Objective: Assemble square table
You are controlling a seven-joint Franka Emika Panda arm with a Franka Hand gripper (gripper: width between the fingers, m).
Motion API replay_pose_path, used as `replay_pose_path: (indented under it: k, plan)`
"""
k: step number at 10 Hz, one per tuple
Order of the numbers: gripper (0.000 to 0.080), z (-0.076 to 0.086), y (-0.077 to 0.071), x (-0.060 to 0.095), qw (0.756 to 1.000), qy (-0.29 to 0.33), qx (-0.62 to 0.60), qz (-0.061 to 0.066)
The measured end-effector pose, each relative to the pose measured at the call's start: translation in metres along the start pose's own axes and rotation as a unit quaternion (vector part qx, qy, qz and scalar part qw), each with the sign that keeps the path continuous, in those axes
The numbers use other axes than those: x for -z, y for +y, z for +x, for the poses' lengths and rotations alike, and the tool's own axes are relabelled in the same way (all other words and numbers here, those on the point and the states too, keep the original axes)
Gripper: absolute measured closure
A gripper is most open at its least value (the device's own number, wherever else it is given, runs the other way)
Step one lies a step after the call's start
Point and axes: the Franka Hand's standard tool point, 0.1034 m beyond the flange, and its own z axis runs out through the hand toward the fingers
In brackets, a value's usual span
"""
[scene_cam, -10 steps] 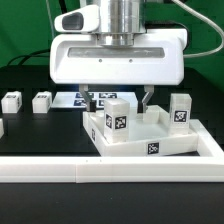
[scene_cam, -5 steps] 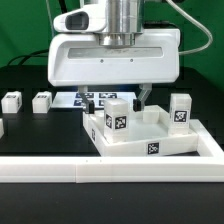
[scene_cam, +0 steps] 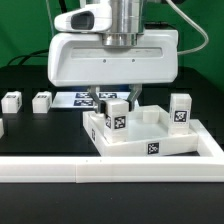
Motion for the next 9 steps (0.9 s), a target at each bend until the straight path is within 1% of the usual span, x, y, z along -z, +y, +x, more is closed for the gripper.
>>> replay_pose_path:
  k: [1,3,5,6,8,9]
  plan:
    - [0.0511,-0.0001,0.0002,-0.0001,1.0,0.0,-0.011,0.0]
    - [0.0511,-0.0002,0.0002,-0.0001,1.0,0.0,-0.012,0.0]
    - [0.0511,0.0002,-0.0002,0.0,0.994,0.002,-0.113,0.002]
    - [0.0511,0.0003,0.0,-0.0002,0.988,0.006,-0.155,0.0]
    - [0.0509,0.0002,-0.0028,-0.0011,0.969,0.014,-0.245,-0.001]
    - [0.0509,0.0006,-0.0033,-0.001,0.953,0.018,-0.303,0.002]
